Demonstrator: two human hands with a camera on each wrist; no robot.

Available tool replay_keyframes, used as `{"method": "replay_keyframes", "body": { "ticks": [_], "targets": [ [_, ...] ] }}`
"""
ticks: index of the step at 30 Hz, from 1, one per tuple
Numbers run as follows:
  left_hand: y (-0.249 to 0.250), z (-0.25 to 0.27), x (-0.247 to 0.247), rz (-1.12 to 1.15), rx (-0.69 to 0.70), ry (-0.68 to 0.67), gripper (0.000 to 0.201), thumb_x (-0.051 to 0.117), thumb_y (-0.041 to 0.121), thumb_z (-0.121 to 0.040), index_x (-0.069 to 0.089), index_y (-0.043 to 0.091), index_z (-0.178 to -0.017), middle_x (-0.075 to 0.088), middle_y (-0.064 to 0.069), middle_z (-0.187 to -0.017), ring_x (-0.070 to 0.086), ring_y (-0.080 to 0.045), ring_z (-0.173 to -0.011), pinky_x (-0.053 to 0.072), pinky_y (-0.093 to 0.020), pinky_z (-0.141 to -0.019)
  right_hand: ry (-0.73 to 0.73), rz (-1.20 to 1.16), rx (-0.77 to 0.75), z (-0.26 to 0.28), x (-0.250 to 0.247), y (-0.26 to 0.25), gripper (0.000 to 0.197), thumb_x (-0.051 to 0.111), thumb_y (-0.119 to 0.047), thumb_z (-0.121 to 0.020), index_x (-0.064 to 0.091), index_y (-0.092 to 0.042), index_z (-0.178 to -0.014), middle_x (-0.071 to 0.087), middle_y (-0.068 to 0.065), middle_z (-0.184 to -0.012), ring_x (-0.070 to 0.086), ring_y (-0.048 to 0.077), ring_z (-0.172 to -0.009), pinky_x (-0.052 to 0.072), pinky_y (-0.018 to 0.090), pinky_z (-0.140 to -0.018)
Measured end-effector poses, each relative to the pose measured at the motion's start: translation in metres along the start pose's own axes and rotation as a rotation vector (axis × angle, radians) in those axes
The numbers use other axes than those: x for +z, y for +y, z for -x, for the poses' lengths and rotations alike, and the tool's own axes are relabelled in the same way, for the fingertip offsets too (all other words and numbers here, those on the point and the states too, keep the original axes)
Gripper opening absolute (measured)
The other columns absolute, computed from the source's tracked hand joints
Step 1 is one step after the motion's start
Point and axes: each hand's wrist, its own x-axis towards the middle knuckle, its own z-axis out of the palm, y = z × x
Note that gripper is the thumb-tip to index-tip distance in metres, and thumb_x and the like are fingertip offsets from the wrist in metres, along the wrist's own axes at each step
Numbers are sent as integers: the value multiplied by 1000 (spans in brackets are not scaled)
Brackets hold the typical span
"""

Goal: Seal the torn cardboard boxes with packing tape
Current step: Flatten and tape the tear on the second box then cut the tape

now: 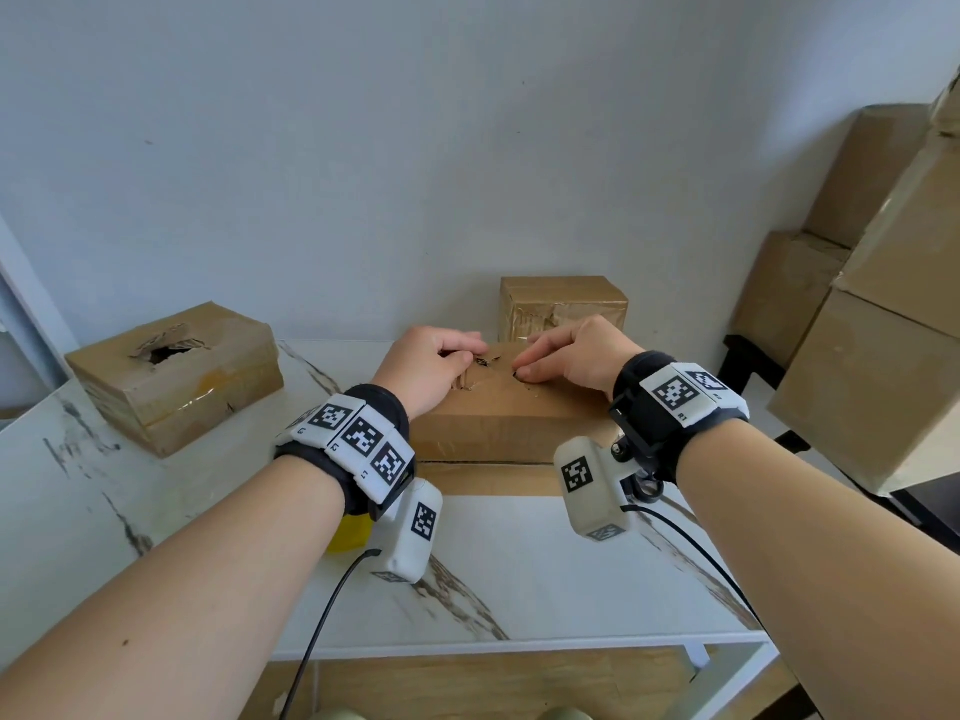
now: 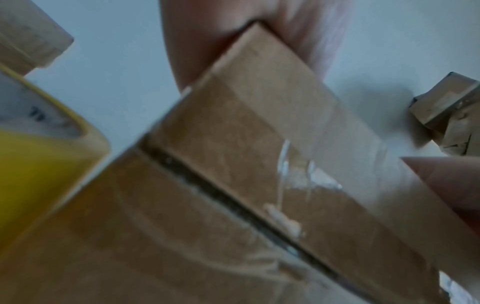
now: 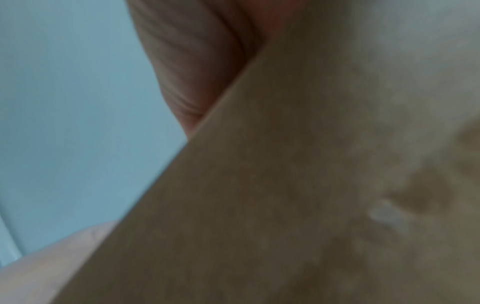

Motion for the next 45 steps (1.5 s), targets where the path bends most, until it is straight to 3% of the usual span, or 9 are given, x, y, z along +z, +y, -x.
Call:
{"method": "replay_keyframes", "body": {
  "ticks": [4, 12, 19, 22, 27, 33, 37, 40, 45],
  "targets": [
    [-1, -1, -2, 28, -10, 16, 23, 55, 6, -92, 73, 17, -102, 60, 4, -129, 54, -4, -112, 35, -16, -97, -20, -10, -10, 3, 1, -2, 20, 75, -21, -78, 76, -23, -98, 59, -16, -94, 50, 2, -91, 31, 9, -66],
    [3, -2, -7, -92, 4, -61, 23, 55, 9, -93, 72, 17, -106, 56, 6, -135, 51, -10, -122, 29, -15, -95, -142, 122, -48, 6, 1, -4, 30, 73, -33, -79, 70, -35, -109, 50, -20, -106, 40, -2, -108, 21, 18, -92],
    [12, 2, -13, -118, -13, -151, 23, 57, 7, -90, 74, 18, -101, 51, 0, -140, 48, -12, -126, 30, -21, -101, -86, 51, -17, 10, 2, -8, 28, 74, -30, -79, 71, -34, -107, 54, -16, -110, 42, 2, -105, 25, 21, -91],
    [18, 5, -21, -63, -10, -116, 26, 53, 9, -94, 69, 19, -112, 54, 1, -137, 47, -11, -126, 28, -19, -102, 32, -29, -52, 13, -4, -11, 26, 72, -27, -81, 70, -32, -106, 59, -10, -118, 45, 4, -109, 27, 21, -94],
    [22, 10, -48, -74, 11, -2, 25, 53, 16, -95, 68, 16, -114, 65, 1, -122, 55, -10, -116, 33, -17, -94, 134, 107, -45, 17, -5, -23, 8, 76, -20, -78, 73, -27, -76, 65, -6, -109, 52, 12, -107, 37, 28, -86],
    [7, 27, -74, -168, -65, 43, 16, 64, 22, -88, 74, 11, -92, 69, 3, -89, 59, -11, -90, 41, -22, -76, 248, 99, -94, 21, 19, -51, 3, 72, -19, -80, 74, -19, -81, 66, -5, -89, 57, 10, -84, 46, 24, -71],
    [-8, 47, -93, -280, -206, -223, 21, 70, 31, -82, 72, 13, -91, 70, -2, -87, 63, -13, -83, 46, -22, -69, 198, 133, -111, 22, 46, -69, 6, 70, -14, -81, 73, -17, -76, 63, -4, -68, 57, 11, -62, 53, 24, -62],
    [-14, 62, -98, -477, -260, -538, 32, 76, 47, -72, 71, 24, -94, 71, 2, -100, 63, -12, -96, 50, -29, -85, 158, 126, -91, 21, 65, -77, 13, 69, -11, -81, 70, -17, -70, 66, 1, -69, 57, 14, -59, 57, 27, -62],
    [-13, 73, -78, -736, -231, -629, 46, 79, 44, -68, 70, 21, -106, 65, 3, -114, 60, -16, -102, 51, -30, -86, 143, 143, -92, 21, 82, -85, 16, 66, -11, -83, 69, -18, -69, 65, -1, -67, 55, 11, -55, 53, 26, -57]
  ]
}}
